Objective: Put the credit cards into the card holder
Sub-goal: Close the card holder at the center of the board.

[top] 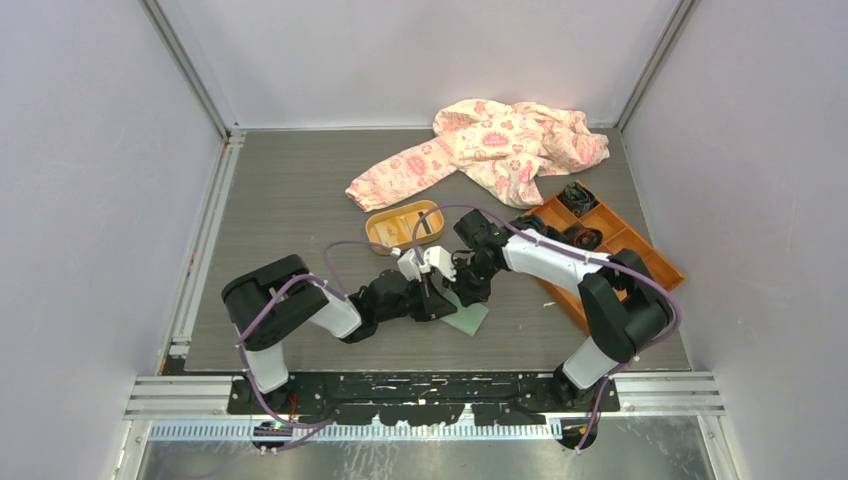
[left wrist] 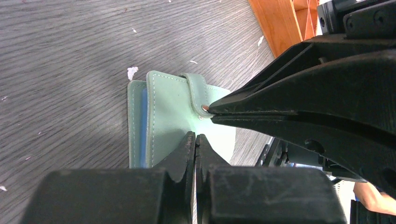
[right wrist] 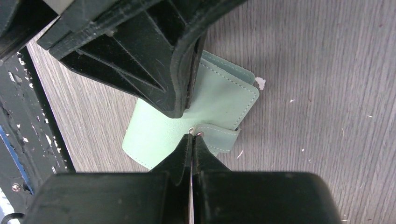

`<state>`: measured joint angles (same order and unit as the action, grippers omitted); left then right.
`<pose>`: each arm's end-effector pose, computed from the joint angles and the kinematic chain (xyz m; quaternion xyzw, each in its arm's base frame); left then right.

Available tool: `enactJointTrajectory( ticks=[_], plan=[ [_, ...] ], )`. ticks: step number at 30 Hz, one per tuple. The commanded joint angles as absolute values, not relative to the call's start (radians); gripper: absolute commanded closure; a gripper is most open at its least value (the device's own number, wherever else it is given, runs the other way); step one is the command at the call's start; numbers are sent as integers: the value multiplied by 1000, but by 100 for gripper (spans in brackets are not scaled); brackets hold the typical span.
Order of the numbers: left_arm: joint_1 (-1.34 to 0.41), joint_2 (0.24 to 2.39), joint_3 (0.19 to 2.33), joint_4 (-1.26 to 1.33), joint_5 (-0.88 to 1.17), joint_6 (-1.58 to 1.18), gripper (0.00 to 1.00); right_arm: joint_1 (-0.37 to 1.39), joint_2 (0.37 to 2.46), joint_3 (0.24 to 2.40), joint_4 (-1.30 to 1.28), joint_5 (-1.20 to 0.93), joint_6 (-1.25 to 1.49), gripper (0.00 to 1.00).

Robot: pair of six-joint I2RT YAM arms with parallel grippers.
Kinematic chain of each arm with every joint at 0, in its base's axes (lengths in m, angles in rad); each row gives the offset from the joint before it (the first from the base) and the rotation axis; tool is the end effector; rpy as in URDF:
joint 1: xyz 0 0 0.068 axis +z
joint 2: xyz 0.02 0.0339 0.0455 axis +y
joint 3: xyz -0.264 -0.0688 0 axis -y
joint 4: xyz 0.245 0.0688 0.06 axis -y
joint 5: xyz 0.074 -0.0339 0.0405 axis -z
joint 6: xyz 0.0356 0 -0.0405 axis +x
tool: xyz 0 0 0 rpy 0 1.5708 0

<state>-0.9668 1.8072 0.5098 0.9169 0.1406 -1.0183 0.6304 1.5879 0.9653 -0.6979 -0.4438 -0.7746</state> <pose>0.1704 -0.2557 0.1099 0.0181 0.8268 -0.5001 0.2569 0.2211 0.1802 0.1805 -0.6463 0.7209 0.2090 0.1372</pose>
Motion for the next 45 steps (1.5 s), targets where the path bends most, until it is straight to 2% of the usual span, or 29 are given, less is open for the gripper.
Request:
enactJointTrajectory(
  ticks=[1,18,23,27,39,45],
  plan=[
    [-968,1813,502,948,141,-1014,100,647,1573,966,-710,-434,-805,99],
    [-968,1812,488,975,133,-1020,100,727,1623,962,-775,-365,-878,99],
    [-967,1786,452,1009,105,-1026,93,741,1653,963,-780,-348,-876,99],
    [-965,1751,420,1014,81,-1023,89,750,1678,963,-775,-328,-865,99],
    [-918,1628,272,1034,56,-1014,88,790,1758,957,-818,-268,-880,99],
    [-905,1448,214,886,20,-977,89,801,1787,953,-820,-242,-873,99]
  ],
)
